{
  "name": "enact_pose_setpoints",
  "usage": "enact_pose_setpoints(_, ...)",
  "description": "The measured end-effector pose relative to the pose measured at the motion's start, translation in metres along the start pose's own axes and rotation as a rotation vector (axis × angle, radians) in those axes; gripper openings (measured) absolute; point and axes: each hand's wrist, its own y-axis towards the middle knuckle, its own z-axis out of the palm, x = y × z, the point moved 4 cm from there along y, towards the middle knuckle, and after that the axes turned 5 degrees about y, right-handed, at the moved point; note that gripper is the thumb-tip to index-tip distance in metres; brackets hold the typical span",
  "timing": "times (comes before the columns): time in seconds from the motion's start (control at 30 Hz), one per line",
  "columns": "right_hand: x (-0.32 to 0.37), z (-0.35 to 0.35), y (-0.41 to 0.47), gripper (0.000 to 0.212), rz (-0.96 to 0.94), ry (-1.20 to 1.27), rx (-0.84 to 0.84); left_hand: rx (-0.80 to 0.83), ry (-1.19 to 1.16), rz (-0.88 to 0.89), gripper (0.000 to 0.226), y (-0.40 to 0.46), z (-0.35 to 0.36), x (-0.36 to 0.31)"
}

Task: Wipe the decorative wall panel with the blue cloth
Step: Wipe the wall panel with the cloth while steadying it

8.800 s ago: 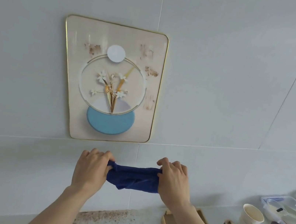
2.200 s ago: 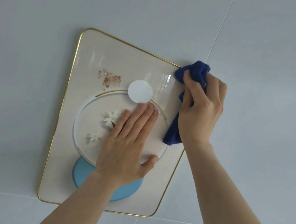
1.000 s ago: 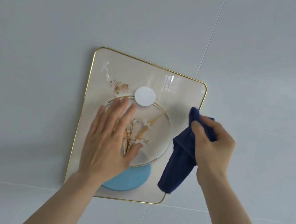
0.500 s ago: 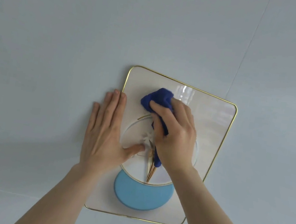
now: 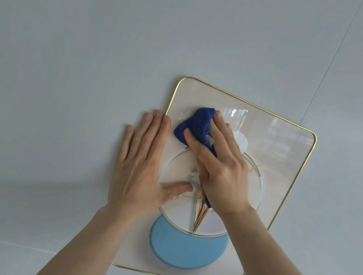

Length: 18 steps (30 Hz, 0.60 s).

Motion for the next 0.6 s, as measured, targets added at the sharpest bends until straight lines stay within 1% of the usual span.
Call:
enact_pose_setpoints(0.07, 0.000, 0.000, 0.002, 0.058, 0.049, 0.018, -0.020, -0.006, -0.001, 0.002, 0.135, 0.000, 0.000, 0.000)
enact_pose_setpoints(0.17, -0.004, -0.002, 0.017, 0.053, 0.210, 0.059, -0.143, -0.015, -0.019, 0.018, 0.133, -0.001, 0.000, 0.000)
enact_pose_setpoints(0.23, -0.003, 0.000, 0.024, 0.045, 0.279, 0.067, -0.220, -0.014, -0.016, 0.025, 0.132, -0.001, 0.001, 0.000)
enact_pose_setpoints(0.27, -0.001, 0.001, 0.023, 0.044, 0.306, 0.066, -0.243, -0.013, -0.015, 0.025, 0.132, -0.001, 0.001, 0.001)
enact_pose_setpoints(0.37, 0.005, 0.004, 0.016, 0.055, 0.428, 0.073, -0.289, -0.019, -0.020, 0.016, 0.133, -0.001, 0.000, -0.001)
enact_pose_setpoints(0.5, 0.018, 0.011, 0.019, 0.046, 0.599, 0.169, -0.426, -0.057, -0.023, 0.023, 0.123, -0.002, 0.001, -0.001)
enact_pose_setpoints(0.57, 0.023, 0.016, 0.026, 0.047, 0.610, 0.206, -0.425, -0.074, -0.005, 0.035, 0.118, -0.001, 0.003, -0.001)
enact_pose_setpoints(0.6, 0.025, 0.018, 0.029, 0.050, 0.568, 0.206, -0.395, -0.079, -0.002, 0.039, 0.117, -0.001, 0.003, -0.001)
